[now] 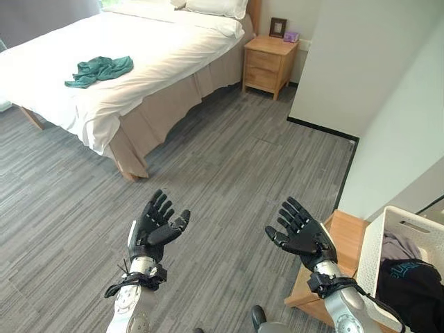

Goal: Pick up bed clothes into laundry basket.

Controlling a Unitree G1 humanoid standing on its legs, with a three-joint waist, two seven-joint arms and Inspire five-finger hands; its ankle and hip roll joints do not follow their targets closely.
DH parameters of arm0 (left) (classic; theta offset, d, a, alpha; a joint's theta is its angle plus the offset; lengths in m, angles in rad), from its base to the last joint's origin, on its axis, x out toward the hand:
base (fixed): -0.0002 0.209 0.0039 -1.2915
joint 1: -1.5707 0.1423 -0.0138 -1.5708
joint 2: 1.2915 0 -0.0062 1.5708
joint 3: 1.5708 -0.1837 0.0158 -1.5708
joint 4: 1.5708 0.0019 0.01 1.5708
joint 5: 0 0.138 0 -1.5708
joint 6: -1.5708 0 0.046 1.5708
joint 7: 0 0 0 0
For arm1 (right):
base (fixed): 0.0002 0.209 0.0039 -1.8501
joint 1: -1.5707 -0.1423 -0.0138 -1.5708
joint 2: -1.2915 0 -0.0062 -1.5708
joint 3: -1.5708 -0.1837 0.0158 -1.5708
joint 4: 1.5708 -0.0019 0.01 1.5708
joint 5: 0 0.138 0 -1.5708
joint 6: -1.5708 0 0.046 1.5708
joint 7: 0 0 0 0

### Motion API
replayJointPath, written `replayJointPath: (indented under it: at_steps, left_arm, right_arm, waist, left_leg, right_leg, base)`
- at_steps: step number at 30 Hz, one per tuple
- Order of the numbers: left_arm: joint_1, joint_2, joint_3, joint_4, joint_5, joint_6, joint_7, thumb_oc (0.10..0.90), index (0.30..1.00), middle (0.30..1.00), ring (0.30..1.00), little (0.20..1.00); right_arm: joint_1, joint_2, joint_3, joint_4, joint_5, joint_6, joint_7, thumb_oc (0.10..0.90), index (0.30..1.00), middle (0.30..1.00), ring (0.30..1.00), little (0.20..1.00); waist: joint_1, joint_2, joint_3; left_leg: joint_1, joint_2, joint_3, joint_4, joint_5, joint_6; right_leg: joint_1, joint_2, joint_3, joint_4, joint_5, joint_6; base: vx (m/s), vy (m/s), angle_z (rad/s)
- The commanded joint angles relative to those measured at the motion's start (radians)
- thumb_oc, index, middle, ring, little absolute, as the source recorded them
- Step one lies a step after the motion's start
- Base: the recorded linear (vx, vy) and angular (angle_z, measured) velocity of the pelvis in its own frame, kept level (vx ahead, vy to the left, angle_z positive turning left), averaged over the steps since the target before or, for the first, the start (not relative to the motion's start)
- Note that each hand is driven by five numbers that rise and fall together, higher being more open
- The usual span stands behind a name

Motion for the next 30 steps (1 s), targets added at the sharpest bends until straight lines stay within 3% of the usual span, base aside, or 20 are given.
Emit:
replayJointPath:
  at_steps: [1,5,6,7,10,13,14,16,17,19,21,23,25,27,30]
  left_arm:
    - [-0.111,0.074,0.082,-0.096,0.040,-0.096,0.041,0.800,0.900,0.900,0.900,0.900]
    - [-0.103,0.076,0.081,-0.113,0.063,-0.095,0.066,0.800,0.900,0.900,0.900,0.900]
    - [-0.089,0.078,0.065,-0.119,0.056,-0.089,0.066,0.800,0.900,0.900,0.900,0.900]
    - [-0.083,0.081,0.059,-0.119,0.053,-0.082,0.060,0.800,0.900,0.900,0.900,0.900]
    - [-0.072,0.081,0.055,-0.120,0.042,-0.076,0.054,0.800,0.900,0.900,0.900,0.900]
    - [-0.068,0.091,0.034,-0.127,0.038,-0.063,0.030,0.800,0.900,0.900,0.900,0.900]
    - [-0.069,0.091,0.034,-0.127,0.038,-0.063,0.031,0.800,0.900,0.900,0.900,0.900]
    - [-0.092,0.097,0.014,-0.145,0.055,-0.063,0.026,0.800,0.900,0.900,0.900,0.900]
    - [-0.093,0.097,0.011,-0.146,0.062,-0.060,0.020,0.800,0.900,0.900,0.900,0.900]
    - [-0.091,0.097,0.005,-0.144,0.080,-0.055,-0.001,0.800,0.900,0.900,0.900,0.900]
    - [-0.079,0.099,0.004,-0.153,0.098,-0.047,-0.010,0.800,0.900,0.900,0.900,0.900]
    - [-0.069,0.095,0.005,-0.135,0.106,-0.043,-0.019,0.800,0.900,0.900,0.900,0.900]
    - [-0.074,0.099,0.003,-0.128,0.108,-0.045,-0.014,0.800,0.900,0.900,0.900,0.900]
    - [-0.099,0.119,0.005,-0.134,0.114,-0.043,-0.013,0.800,0.900,0.900,0.900,0.900]
    - [-0.118,0.133,-0.002,-0.136,0.157,-0.055,-0.007,0.800,0.900,0.900,0.900,0.900]
  right_arm:
    - [-0.197,-0.040,-0.043,-0.049,-0.050,-0.071,-0.049,0.800,0.900,0.900,0.900,0.900]
    - [-0.315,-0.059,0.036,-0.060,-0.054,-0.065,-0.058,0.800,0.900,0.900,0.900,0.900]
    - [-0.399,-0.054,0.081,-0.059,-0.050,-0.061,-0.057,0.800,0.900,0.900,0.900,0.900]
    - [-0.431,-0.047,0.109,-0.060,-0.048,-0.059,-0.057,0.800,0.900,0.900,0.900,0.900]
    - [-0.461,-0.036,0.137,-0.068,-0.042,-0.059,-0.052,0.800,0.900,0.900,0.900,0.900]
    - [-0.548,-0.042,0.229,-0.077,-0.047,-0.042,-0.011,0.800,0.900,0.900,0.900,0.900]
    - [-0.550,-0.042,0.228,-0.075,-0.047,-0.042,-0.010,0.800,0.900,0.900,0.900,0.900]
    - [-0.502,-0.061,0.208,-0.101,-0.056,-0.043,-0.013,0.800,0.900,0.900,0.900,0.900]
    - [-0.485,-0.061,0.203,-0.110,-0.063,-0.040,-0.010,0.800,0.900,0.900,0.900,0.900]
    - [-0.418,-0.052,0.190,-0.134,-0.072,-0.034,0.001,0.800,0.900,0.900,0.900,0.900]
    - [-0.324,-0.032,0.161,-0.157,-0.064,-0.036,0.015,0.800,0.900,0.900,0.900,0.900]
    - [-0.229,-0.006,0.138,-0.152,-0.057,-0.026,0.027,0.800,0.900,0.900,0.900,0.900]
    - [-0.216,0.001,0.132,-0.140,-0.046,-0.024,0.024,0.800,0.900,0.900,0.900,0.900]
    - [-0.172,0.025,0.090,-0.128,0.012,-0.035,0.012,0.800,0.900,0.900,0.900,0.900]
    - [-0.146,0.028,0.086,-0.137,-0.006,-0.031,0.019,0.800,0.900,0.900,0.900,0.900]
  waist:
    - [0.060,-0.070,-0.031]
    - [0.095,-0.069,-0.030]
    - [0.135,-0.064,-0.028]
    - [0.148,-0.063,-0.023]
    - [0.159,-0.061,-0.017]
    - [0.217,-0.063,0.017]
    - [0.213,-0.064,0.019]
    - [0.191,-0.070,0.039]
    - [0.182,-0.073,0.035]
    - [0.155,-0.085,0.028]
    - [0.130,-0.083,0.017]
    - [0.089,-0.063,0.002]
    - [0.083,-0.062,0.003]
    - [0.067,-0.065,0.010]
    - [0.058,-0.064,0.015]
  left_leg:
    - [-0.038,-0.015,-0.108,0.016,-0.034,-0.024]
    - [-0.063,-0.013,-0.157,0.026,-0.012,-0.034]
    - [-0.066,-0.012,-0.183,0.031,-0.014,-0.042]
    - [-0.070,-0.013,-0.201,0.039,-0.011,-0.047]
    - [-0.074,-0.015,-0.224,0.050,-0.011,-0.052]
    - [-0.135,-0.011,-0.251,0.114,0.027,-0.097]
    - [-0.137,-0.013,-0.255,0.118,0.026,-0.098]
    - [-0.159,0.016,-0.108,0.140,0.036,-0.095]
    - [-0.153,0.019,-0.072,0.153,0.026,-0.087]
    - [-0.118,0.006,-0.023,0.186,-0.035,-0.076]
    - [-0.093,-0.007,-0.016,0.166,-0.069,-0.066]
    - [-0.068,-0.011,-0.002,0.062,-0.051,-0.040]
    - [-0.071,-0.013,0.002,0.073,-0.056,-0.035]
    - [-0.082,-0.015,0.029,0.090,-0.062,-0.031]
    - [-0.080,-0.031,0.050,0.103,-0.080,-0.010]
  right_leg:
    - [0.120,-0.046,-0.038,-0.047,-0.083,0.018]
    - [0.134,-0.043,-0.079,-0.052,-0.081,0.006]
    - [0.152,-0.044,-0.110,-0.046,-0.104,-0.002]
    - [0.157,-0.043,-0.127,-0.039,-0.112,-0.006]
    - [0.166,-0.042,-0.148,-0.029,-0.123,-0.013]
    - [0.187,-0.040,-0.223,-0.038,-0.128,-0.027]
    - [0.189,-0.041,-0.227,-0.039,-0.128,-0.027]
    - [0.193,-0.065,-0.288,-0.031,-0.121,-0.013]
    - [0.182,-0.069,-0.290,-0.032,-0.108,-0.010]
    - [0.168,-0.079,-0.285,-0.050,-0.084,-0.006]
    - [0.149,-0.074,-0.273,-0.061,-0.072,0.001]
    - [0.118,-0.044,-0.242,-0.076,-0.051,0.011]
    - [0.113,-0.042,-0.228,-0.083,-0.042,0.013]
    - [0.111,-0.057,-0.228,-0.089,-0.034,0.021]
    - [0.099,-0.094,-0.227,-0.035,-0.047,0.035]
  base:
    - [-0.11,-0.200,0.49]
    - [-0.07,-0.112,0.60]
    - [0.03,-0.111,0.28]
    - [-0.01,-0.105,0.25]
    - [0.02,-0.082,0.60]
    - [-0.04,-0.163,0.55]
    - [-0.06,-0.068,0.74]
    - [-0.10,-0.040,1.03]
    - [-0.14,-0.021,0.85]
    - [-0.13,0.003,0.48]
    - [-0.08,0.051,0.02]
    - [-0.05,0.109,-0.23]
    - [-0.05,0.079,-0.35]
    - [-0.04,0.116,-0.46]
    - [0.02,0.168,-0.09]
